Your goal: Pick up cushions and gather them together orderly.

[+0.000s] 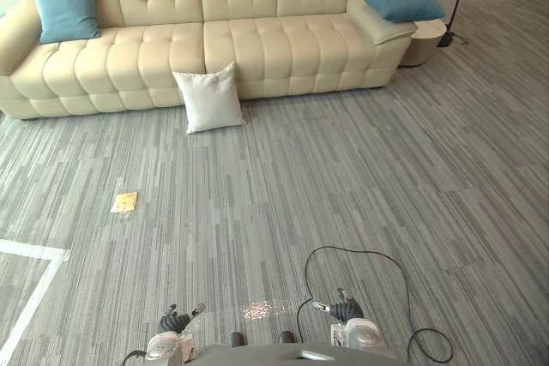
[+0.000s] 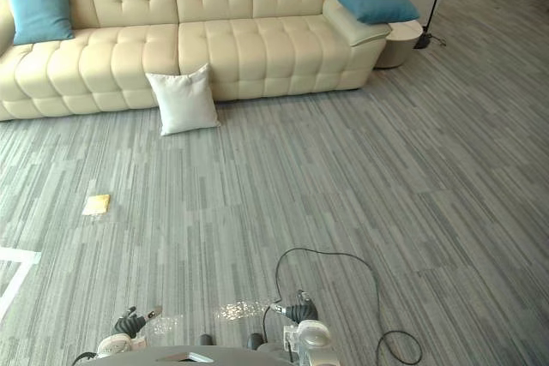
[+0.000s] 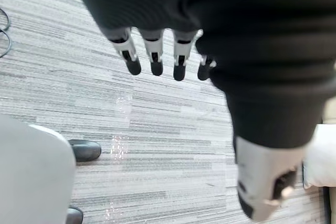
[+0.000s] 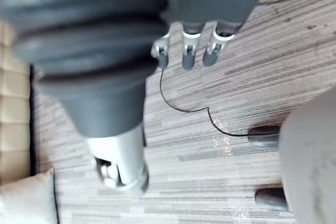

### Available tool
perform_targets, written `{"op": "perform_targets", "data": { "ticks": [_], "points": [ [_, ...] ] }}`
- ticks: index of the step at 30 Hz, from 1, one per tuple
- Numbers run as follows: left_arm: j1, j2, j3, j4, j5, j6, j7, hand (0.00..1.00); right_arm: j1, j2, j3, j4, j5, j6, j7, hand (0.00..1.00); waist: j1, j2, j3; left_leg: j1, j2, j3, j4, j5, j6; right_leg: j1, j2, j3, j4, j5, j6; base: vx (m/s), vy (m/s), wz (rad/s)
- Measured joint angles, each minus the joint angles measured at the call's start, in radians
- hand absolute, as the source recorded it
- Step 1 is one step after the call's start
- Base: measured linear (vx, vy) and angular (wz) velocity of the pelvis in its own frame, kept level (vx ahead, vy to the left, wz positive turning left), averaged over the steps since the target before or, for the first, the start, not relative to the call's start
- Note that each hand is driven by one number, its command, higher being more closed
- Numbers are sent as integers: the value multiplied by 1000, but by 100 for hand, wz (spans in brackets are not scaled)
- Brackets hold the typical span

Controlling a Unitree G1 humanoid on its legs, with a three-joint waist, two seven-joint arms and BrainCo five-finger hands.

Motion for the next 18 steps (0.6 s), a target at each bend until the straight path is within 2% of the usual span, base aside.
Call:
{"op": "perform_targets", "data": {
  "ticks": [4, 18],
  "points": [
    [-10, -12, 46, 18, 18, 6, -2, 0, 7, 1, -60, 35, 39, 2, -1, 0, 5, 0, 0, 5, 0, 6, -1, -4, -6, 4, 0, 2, 0, 0, 1, -23, -7, -2],
    [-20, -48, 159, 31, 19, 11, -42, 0, 2, 31, -208, 74, 61, 28, 1, 0, 28, -6, -3, 16, -2, 20, -1, -15, -3, 19, -6, -4, -8, -1, 6, -3, -2, -1]
  ]
}}
